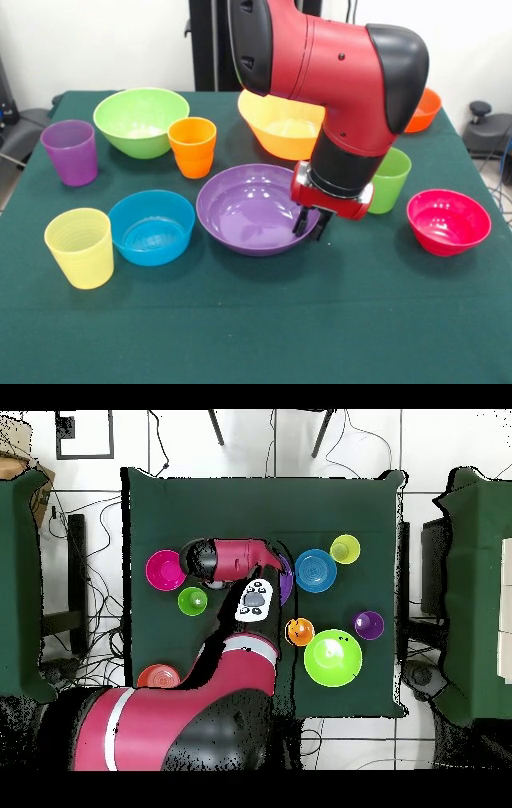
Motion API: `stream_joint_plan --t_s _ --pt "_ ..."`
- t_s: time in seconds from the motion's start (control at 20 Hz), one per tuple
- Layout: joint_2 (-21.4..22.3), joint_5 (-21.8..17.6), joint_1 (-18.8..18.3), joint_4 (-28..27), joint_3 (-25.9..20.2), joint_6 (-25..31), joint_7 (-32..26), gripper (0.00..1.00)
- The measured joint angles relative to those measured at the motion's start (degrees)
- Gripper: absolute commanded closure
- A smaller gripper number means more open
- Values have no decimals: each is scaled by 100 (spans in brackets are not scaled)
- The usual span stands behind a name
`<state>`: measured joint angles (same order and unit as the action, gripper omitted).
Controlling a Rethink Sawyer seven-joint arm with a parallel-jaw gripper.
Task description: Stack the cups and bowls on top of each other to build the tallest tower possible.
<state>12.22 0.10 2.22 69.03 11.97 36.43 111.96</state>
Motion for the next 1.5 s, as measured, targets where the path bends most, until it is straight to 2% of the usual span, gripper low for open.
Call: stream_joint_plan --t_s 1.1,1.5 --pt "7 -1 2 5 0 0 0 100" --pt "171 0 7 239 -9 -1 0 100"
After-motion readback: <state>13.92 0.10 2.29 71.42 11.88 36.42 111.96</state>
